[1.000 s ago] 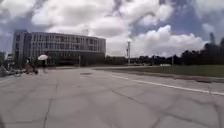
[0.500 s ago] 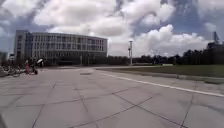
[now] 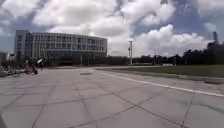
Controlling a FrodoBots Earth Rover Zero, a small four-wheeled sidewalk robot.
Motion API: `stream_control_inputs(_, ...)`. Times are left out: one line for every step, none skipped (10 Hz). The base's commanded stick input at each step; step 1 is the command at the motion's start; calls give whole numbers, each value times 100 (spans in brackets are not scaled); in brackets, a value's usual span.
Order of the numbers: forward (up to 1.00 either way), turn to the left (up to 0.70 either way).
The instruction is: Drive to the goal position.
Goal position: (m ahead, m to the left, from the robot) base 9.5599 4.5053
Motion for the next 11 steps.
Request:
stream_control_inputs(0,69)
stream_control_inputs(0,69)
stream_control_inputs(0,66)
stream_control_inputs(0,68)
stream_control_inputs(0,31)
stream_control_inputs(0,0)
stream_control_inputs(0,0)
stream_control_inputs(0,0)
stream_control_inputs(0,0)
stream_control_inputs(0,0)
stream_control_inputs(0,0)
